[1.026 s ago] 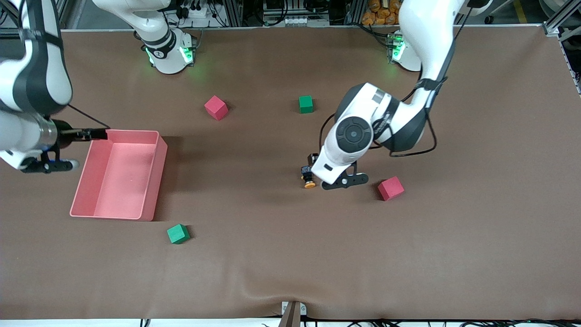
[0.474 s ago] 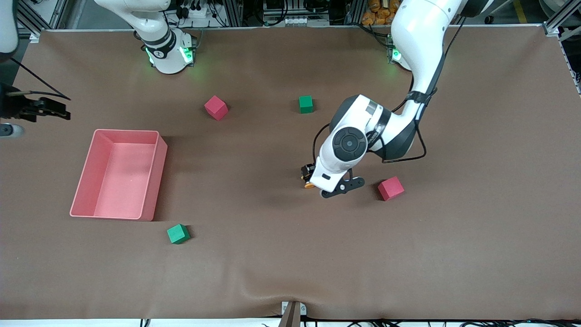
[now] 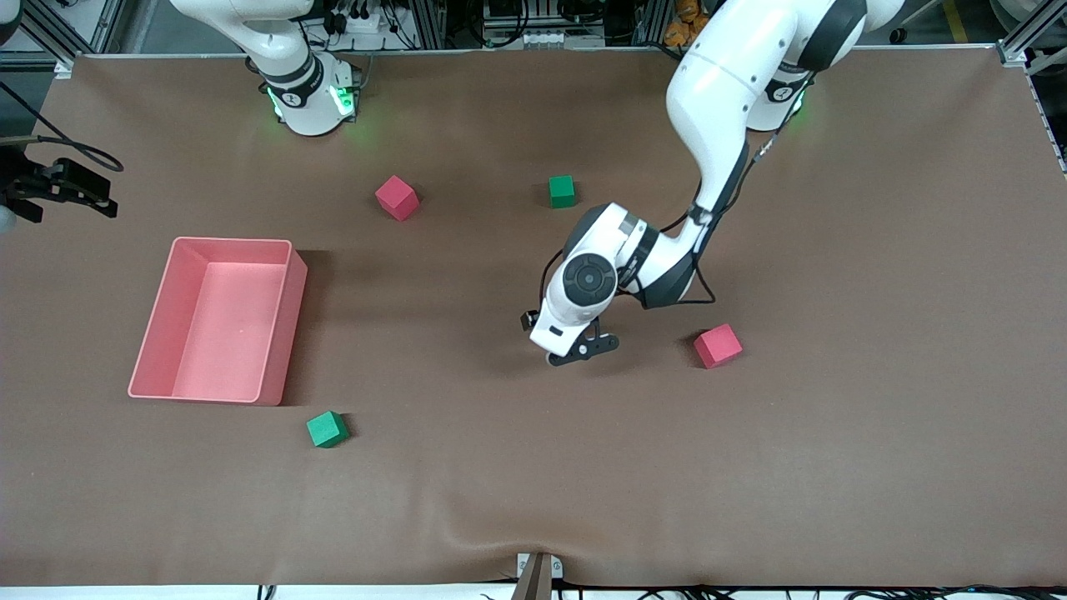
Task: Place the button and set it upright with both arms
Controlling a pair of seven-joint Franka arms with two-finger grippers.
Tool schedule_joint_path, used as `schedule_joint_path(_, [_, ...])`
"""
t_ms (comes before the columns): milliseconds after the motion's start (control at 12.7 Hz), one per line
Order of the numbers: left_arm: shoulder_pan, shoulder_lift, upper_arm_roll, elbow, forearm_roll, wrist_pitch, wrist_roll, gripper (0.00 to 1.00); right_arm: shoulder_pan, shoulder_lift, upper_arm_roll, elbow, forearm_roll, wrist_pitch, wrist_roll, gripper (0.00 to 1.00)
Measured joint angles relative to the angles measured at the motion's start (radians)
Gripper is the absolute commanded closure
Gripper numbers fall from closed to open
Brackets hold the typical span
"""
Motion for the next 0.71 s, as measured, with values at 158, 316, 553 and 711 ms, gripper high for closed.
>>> schedule_joint_path(158, [0.005,0.012,0.002,0.013,0.000,-0.001,0.037,0.00,0.003,0.003,-0.002,0.025,0.000,-0.012,0.019,0.00])
schedule_joint_path(316, [0.004,0.012,0.001,0.024,0.000,-0.015,0.041,0.00,-0.004,0.007,-0.010,0.040,0.018,-0.011,0.021,0.00])
schedule_joint_path(553, [0.004,0.016,0.003,0.026,0.000,-0.040,0.048,0.00,-0.011,0.012,-0.019,0.057,0.063,-0.015,0.008,0.00])
schedule_joint_path(711, [0.004,0.023,0.004,0.026,0.000,-0.041,0.055,0.01,-0.018,0.012,-0.023,0.060,0.118,-0.040,-0.028,0.00])
